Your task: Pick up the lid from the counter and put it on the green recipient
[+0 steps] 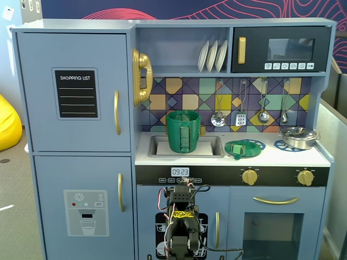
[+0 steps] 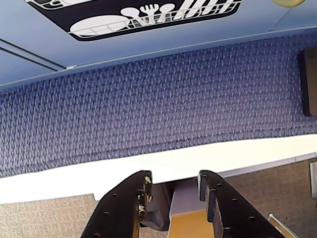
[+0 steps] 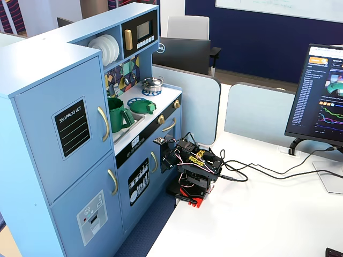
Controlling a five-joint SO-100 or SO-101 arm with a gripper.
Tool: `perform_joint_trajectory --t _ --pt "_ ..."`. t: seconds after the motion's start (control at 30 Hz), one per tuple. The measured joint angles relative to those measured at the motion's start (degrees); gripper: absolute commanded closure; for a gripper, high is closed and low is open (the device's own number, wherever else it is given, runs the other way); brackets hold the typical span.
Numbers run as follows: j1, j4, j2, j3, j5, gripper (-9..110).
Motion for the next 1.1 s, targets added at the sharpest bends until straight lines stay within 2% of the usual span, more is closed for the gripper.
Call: perform_joint_trajectory --t 0.5,0.63,0.77,0.97,1.1 --pt "0.00 0.00 0.00 0.09 0.00 101" --pt "4.31 -2.11 -1.93 -1.14 -0.18 101" --pt "12.57 -13.54 -9.93 -10.90 -3.96 97" --pt "23.55 -38.06 -19.51 -22.76 -6.24 65" --pt "29.97 -54.40 -22.24 -23.38 -6.86 57"
